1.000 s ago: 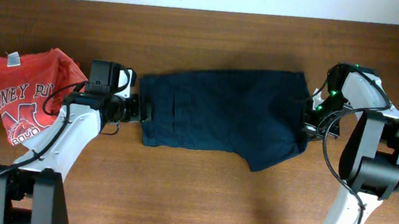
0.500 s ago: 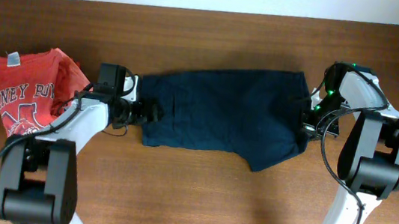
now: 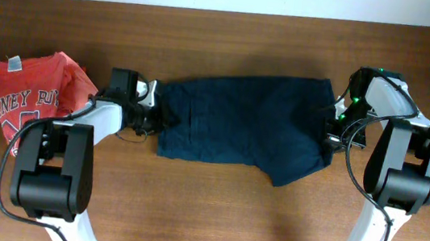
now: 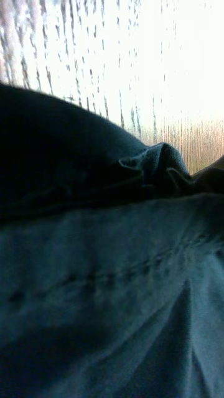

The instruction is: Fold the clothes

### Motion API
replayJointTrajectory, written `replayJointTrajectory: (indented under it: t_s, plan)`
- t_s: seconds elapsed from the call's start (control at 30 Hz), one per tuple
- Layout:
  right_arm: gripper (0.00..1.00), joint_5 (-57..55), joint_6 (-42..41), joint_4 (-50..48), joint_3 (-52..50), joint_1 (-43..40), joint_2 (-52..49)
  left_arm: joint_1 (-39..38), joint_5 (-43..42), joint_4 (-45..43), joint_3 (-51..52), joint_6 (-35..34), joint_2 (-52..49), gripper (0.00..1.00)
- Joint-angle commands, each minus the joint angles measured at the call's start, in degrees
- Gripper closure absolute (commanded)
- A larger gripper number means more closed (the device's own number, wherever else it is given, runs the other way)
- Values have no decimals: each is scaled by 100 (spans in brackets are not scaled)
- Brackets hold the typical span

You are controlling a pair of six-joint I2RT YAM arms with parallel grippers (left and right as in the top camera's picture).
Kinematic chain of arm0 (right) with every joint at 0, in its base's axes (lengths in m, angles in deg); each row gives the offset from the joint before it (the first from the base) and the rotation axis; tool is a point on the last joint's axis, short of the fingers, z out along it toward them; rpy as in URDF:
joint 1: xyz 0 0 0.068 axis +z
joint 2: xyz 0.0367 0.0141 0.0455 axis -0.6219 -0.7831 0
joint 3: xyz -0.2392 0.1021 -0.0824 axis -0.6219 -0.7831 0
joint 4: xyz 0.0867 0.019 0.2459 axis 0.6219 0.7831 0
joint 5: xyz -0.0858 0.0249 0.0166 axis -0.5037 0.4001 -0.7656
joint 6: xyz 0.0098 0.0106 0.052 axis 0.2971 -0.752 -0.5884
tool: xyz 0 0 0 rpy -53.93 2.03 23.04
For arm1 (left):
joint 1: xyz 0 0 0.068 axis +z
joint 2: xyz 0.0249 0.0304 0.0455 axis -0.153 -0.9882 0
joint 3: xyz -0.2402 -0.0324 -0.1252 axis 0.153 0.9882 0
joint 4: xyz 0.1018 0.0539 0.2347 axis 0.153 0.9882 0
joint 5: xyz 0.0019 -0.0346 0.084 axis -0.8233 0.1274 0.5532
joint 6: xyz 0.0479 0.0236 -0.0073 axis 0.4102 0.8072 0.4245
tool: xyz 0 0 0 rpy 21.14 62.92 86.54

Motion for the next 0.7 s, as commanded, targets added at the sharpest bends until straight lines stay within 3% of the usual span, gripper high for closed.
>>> replayJointTrajectory:
  t_s: [0.0,0.23,0.5,0.6,0.67]
  plan:
    - [96,-258,13,-20,-129,48,-164,13,-46,76,138,-20,-166,97]
    - [96,-256,15,-22,-127,31,-153,444,140,518,138,98,328,99]
    - [95,-234,57,-48,15,33,367,872,848,1565,138,791,1849,99]
    - [91,-234,59,-13,170,33,621,857,1198,1958,138,951,2361,99]
    - [82,-236,59,2,262,33,782,857,1558,2194,138,977,2559,99]
